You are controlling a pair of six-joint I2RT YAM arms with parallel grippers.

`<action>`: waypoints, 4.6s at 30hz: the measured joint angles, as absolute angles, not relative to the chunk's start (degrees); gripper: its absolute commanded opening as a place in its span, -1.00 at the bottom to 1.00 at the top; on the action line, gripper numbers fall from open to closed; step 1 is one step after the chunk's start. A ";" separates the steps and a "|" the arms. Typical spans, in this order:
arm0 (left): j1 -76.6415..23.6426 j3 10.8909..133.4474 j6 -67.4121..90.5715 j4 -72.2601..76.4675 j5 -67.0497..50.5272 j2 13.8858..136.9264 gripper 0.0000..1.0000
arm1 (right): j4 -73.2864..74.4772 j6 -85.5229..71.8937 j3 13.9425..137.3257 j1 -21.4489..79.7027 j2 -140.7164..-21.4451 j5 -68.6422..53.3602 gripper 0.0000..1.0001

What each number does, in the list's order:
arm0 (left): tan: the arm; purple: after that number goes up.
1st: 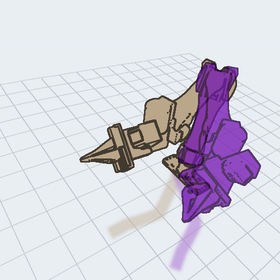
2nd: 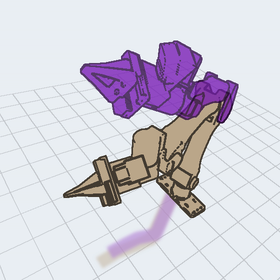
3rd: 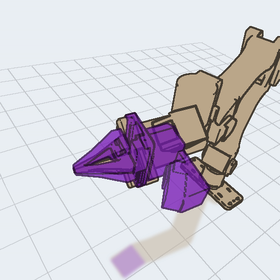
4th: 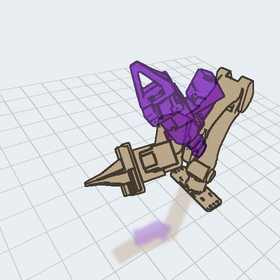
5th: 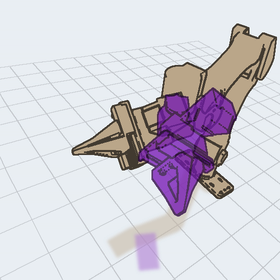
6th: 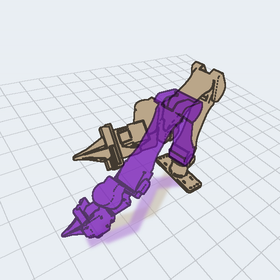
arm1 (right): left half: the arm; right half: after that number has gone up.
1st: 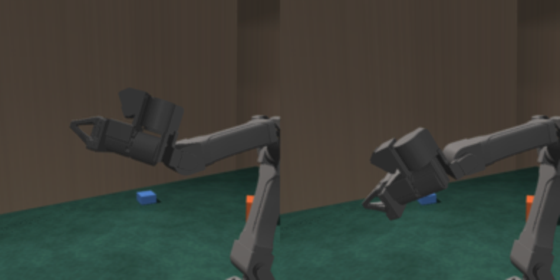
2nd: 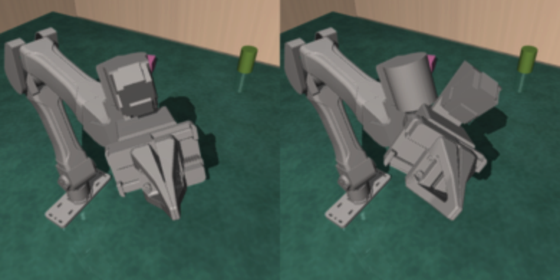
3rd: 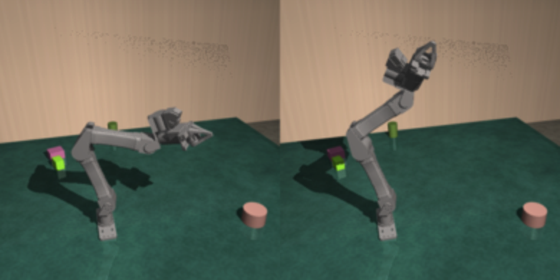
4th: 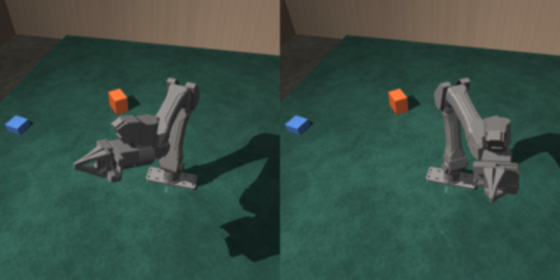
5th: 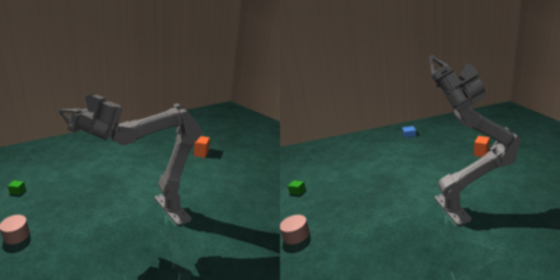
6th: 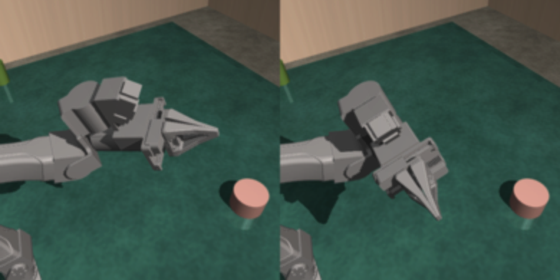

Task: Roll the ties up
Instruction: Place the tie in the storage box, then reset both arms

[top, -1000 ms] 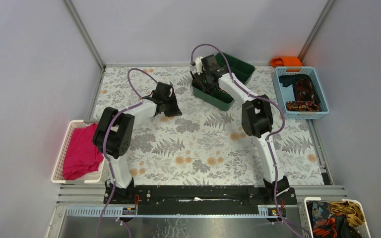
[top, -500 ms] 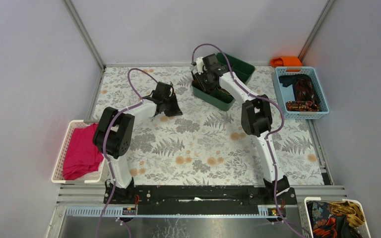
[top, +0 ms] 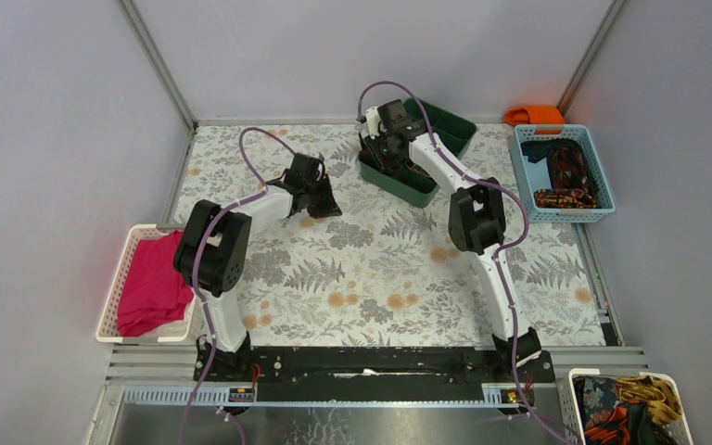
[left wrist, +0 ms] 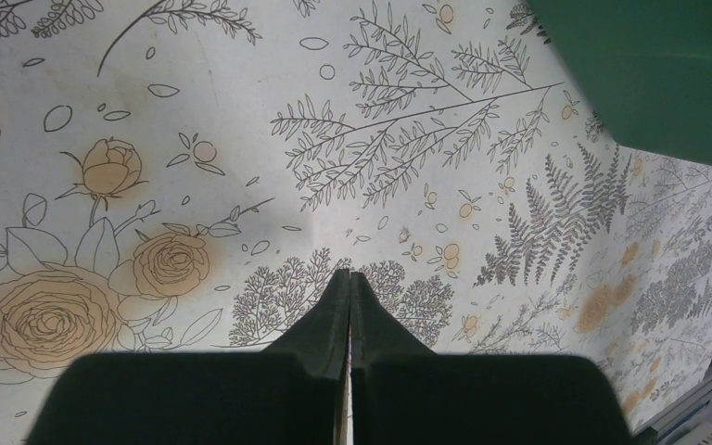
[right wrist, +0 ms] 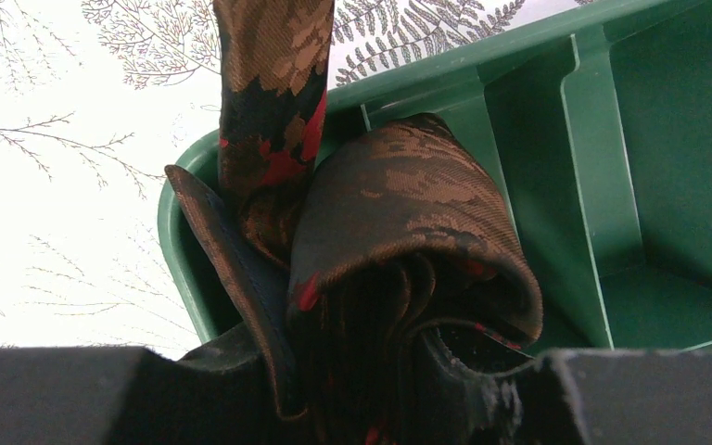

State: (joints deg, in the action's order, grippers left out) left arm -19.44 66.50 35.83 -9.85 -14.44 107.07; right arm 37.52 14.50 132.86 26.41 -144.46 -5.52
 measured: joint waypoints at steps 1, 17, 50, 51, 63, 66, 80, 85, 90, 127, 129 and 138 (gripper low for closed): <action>-19.44 66.50 35.83 -9.85 -14.57 107.07 -1.00 | 37.41 14.50 132.73 26.41 -144.38 -5.48 -0.26; -19.44 66.52 35.18 -9.87 -15.25 107.31 -1.00 | 39.68 12.91 130.78 26.70 -141.99 -3.73 0.36; -19.44 67.77 34.89 -9.91 -15.70 108.09 -1.00 | 33.15 10.83 120.62 21.34 -137.82 -6.20 0.75; -19.44 67.79 34.85 -9.91 -15.73 108.25 -1.00 | 32.82 10.83 120.31 21.30 -137.62 -6.57 0.78; -19.44 69.58 34.11 -10.28 -16.58 110.08 -1.00 | 31.38 10.83 115.70 21.26 -133.88 -9.37 0.99; -19.44 69.67 33.91 -10.33 -16.73 110.37 -1.00 | 31.33 10.76 115.70 21.26 -133.56 -9.80 0.99; -19.44 70.65 33.58 -10.87 -16.82 111.92 -1.00 | 31.51 10.70 116.97 21.32 -133.53 -11.33 0.99; -19.44 70.72 33.21 -10.98 -16.80 111.92 -1.00 | 33.01 11.22 118.74 21.02 -133.53 -12.93 0.99; -19.44 70.74 32.80 -11.18 -16.80 111.94 -1.00 | 34.06 11.99 119.96 20.75 -133.53 -14.46 0.99; -20.29 72.64 31.33 -12.95 -17.63 113.45 -1.00 | 30.94 11.25 117.60 20.18 -129.56 -17.21 0.79; -20.34 72.64 31.31 -12.95 -17.63 113.45 -1.00 | 30.92 11.00 117.67 20.18 -129.56 -17.21 0.61; -20.58 72.64 31.16 -12.97 -17.63 113.45 -1.00 | 29.45 9.67 117.71 20.23 -129.80 -17.19 0.04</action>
